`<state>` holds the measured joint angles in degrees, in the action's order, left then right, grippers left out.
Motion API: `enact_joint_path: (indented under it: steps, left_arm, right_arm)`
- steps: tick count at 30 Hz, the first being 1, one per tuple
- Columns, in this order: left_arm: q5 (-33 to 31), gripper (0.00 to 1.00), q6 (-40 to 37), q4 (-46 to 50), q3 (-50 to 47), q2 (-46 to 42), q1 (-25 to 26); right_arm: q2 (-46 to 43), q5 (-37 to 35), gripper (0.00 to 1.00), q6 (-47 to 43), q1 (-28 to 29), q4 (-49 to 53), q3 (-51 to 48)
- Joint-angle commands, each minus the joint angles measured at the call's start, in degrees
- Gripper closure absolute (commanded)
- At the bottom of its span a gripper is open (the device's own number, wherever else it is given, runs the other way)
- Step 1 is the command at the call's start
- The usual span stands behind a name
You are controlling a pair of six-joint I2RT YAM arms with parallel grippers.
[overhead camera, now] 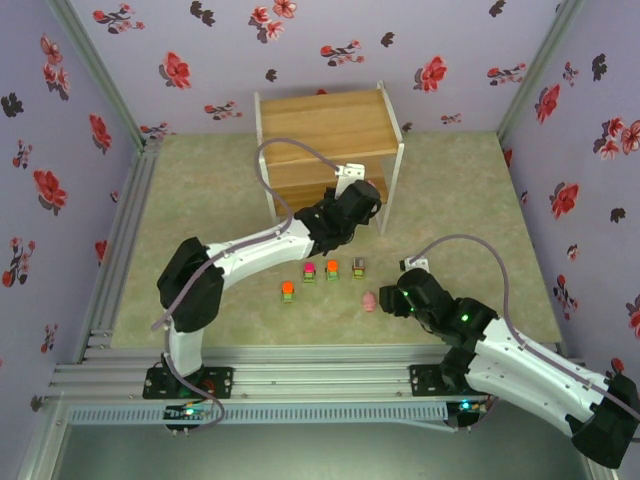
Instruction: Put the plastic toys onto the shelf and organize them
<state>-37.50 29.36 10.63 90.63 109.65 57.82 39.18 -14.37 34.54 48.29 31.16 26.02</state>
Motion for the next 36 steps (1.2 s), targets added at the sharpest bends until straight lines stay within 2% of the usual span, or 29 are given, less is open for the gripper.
enact_joint_path:
  steps: [1,20,36]
  left_arm:
    - [-1.97,0.43,-1.25,-1.12,-1.14,-2.64,0.6]
    - [-6.05,0.44,0.55,1.51,-10.81,-11.62,6.53]
    - [-7.33,0.44,6.16,2.69,-24.15,-18.44,12.76]
  right_arm:
    - [-0.13,-0.88,0.4,0.22,0.24,0.22,-0.48]
    - [-0.09,-1.8,0.41,1.14,0.3,1.1,-0.27]
    - [-1.38,-2.15,0.49,6.33,0.36,5.99,-0.48]
